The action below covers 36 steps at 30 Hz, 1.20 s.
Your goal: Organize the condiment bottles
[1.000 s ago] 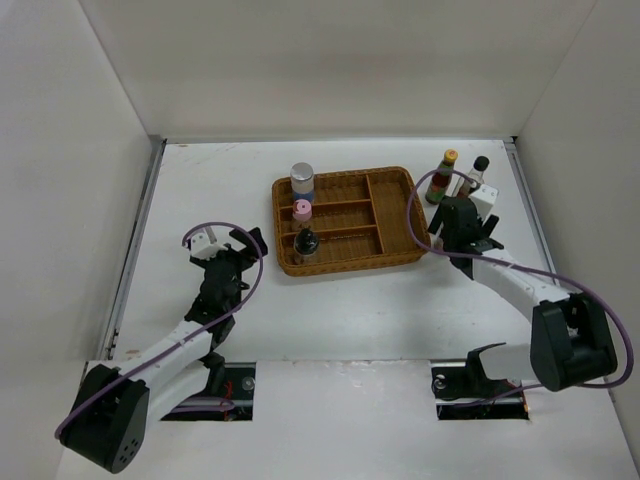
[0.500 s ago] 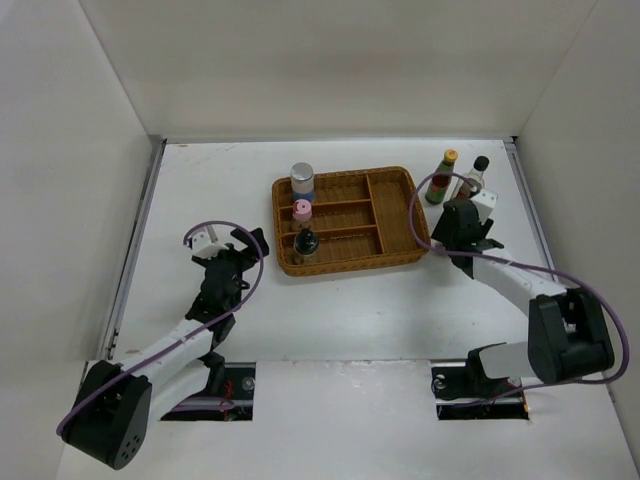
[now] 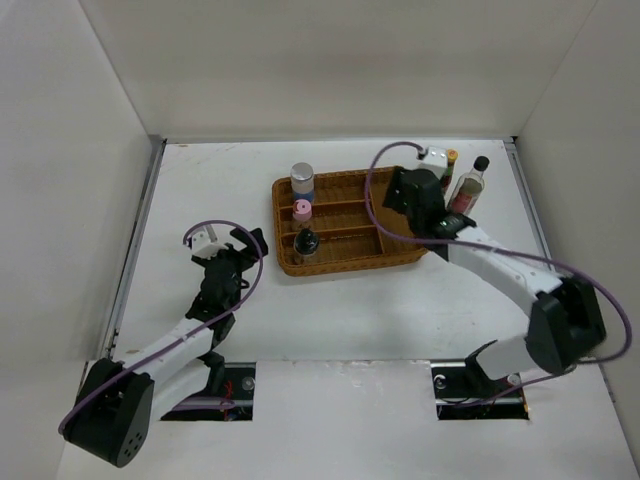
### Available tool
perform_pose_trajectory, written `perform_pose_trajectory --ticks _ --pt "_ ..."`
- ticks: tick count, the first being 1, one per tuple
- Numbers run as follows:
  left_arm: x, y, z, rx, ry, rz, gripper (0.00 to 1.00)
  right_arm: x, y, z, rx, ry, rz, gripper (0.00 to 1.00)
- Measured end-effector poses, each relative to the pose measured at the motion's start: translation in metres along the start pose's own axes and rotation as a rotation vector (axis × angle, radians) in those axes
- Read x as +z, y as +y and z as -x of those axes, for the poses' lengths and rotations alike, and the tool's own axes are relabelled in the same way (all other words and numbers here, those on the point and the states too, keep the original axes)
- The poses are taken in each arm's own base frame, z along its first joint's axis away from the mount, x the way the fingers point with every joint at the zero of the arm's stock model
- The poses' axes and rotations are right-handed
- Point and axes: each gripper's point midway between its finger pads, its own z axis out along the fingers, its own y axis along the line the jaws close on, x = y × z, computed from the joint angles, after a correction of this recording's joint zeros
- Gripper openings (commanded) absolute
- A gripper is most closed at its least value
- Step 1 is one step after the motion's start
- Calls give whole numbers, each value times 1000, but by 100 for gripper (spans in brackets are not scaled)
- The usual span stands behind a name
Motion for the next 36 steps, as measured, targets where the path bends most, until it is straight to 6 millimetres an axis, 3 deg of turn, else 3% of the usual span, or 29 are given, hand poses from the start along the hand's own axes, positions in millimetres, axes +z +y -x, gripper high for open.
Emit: perform_pose_trajectory --ticks 5,8,11,17,22,29,32,36 --pt "1 2 -5 9 16 6 100 56 85 9 -13 18 143 49" --pt "1 2 -6 9 19 5 100 88 115 5 -24 33 185 49" --pt "1 2 -6 9 19 5 100 111 133 -8 -40 59 206 49" --pt "2 5 -13 20 42 10 100 125 134 -37 -75 129 201 51" --pt "2 5 -16 24 51 10 100 128 132 -46 -89 149 192 55" --pt "2 7 -18 28 60 14 100 135 126 -66 -115 187 171 65" --pt "2 7 -19 29 61 15 100 137 122 -77 -132 210 160 75" --pt "2 7 -19 28 61 15 100 138 123 -73 -125 199 161 83"
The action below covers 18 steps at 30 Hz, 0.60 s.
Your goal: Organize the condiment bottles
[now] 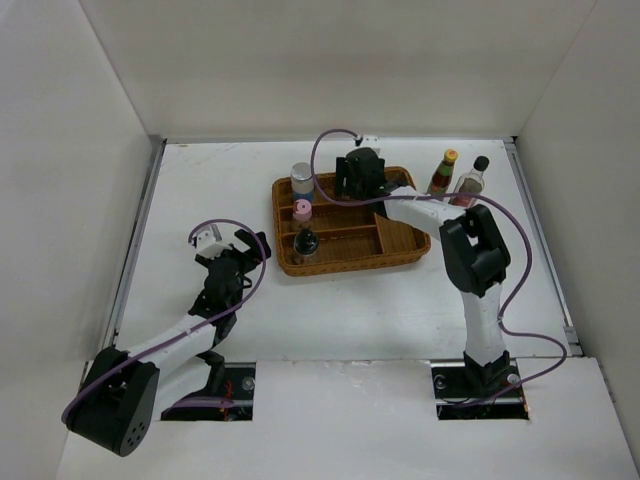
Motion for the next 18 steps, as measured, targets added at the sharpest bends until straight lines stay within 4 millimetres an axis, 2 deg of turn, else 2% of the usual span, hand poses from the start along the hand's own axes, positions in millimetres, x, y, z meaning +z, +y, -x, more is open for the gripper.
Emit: perform_pose_trajectory --ticks 3,6,9,12,15,18 --pt "0 0 0 0 0 0 100 -4 1 6 3 -11 5 86" --pt "0 0 0 0 0 0 100 -21 3 29 13 -51 21 87" --pt "0 0 0 -1 0 -1 100 -56 4 69 27 -132 49 87" --pt "0 -1 1 -3 -2 -3 100 -105 -4 118 64 -247 64 87" --pt "0 -1 1 -4 -3 -4 100 -155 -35 161 109 -367 25 88" --pt "0 -2 1 -4 -2 -6 100 -194 -96 189 157 -475 -107 88"
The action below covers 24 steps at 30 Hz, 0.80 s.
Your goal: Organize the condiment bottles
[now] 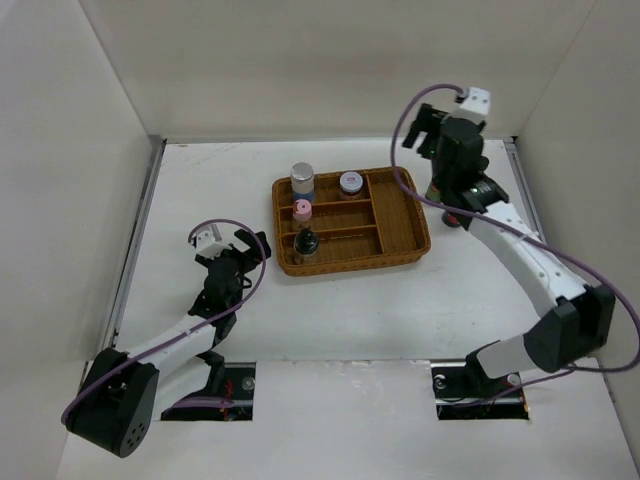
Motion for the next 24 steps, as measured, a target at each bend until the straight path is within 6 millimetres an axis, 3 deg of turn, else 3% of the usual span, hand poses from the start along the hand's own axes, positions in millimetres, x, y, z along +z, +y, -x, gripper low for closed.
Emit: perform_pose_trajectory --ticks 4,9,16,24 --pt "0 -1 0 -3 0 -3 100 -11 -84 27 -16 -79 -229 88" --pt "0 -2 0 -9 3 -10 100 -17 -147 6 -85 -46 -416 88" --pt "-1 -4 -1 -18 8 -16 100 -8 -166 -24 -126 36 -455 84" --pt "-1 -4 -1 -21 8 -17 100 14 -183 -63 -131 140 -466 71"
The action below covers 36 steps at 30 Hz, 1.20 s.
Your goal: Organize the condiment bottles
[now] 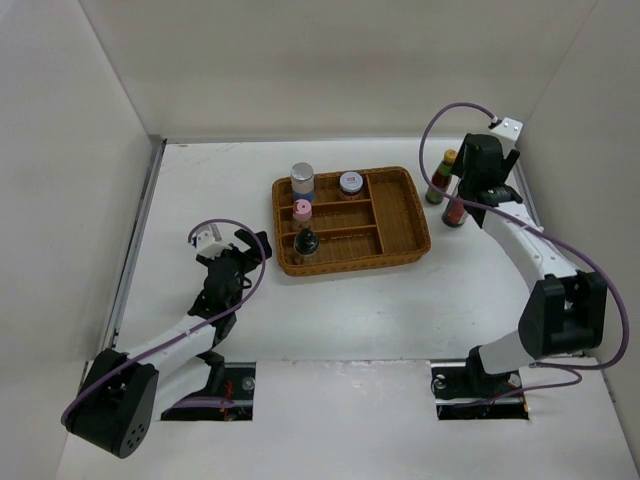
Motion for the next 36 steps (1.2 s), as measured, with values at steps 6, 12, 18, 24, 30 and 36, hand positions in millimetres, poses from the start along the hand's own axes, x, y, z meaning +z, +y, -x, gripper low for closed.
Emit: perform_pose_trajectory --ticks 6,12,18,24,30,36 --pt "0 0 0 0 0 0 100 9 3 -14 -14 31 0 47" --pt "0 0 0 -1 0 -1 100 13 0 -14 -7 6 -16 27" --pt "0 0 0 -1 2 -2 100 -12 -13 -16 -22 -43 -34 26" --pt "1 1 -3 1 9 3 100 -59 -1 8 -83 -117 13 26" --pt "1 0 -2 -2 4 -1 100 -113 68 30 -103 -183 213 26" --pt "2 3 1 -4 -4 9 100 -140 143 31 -113 -187 386 25"
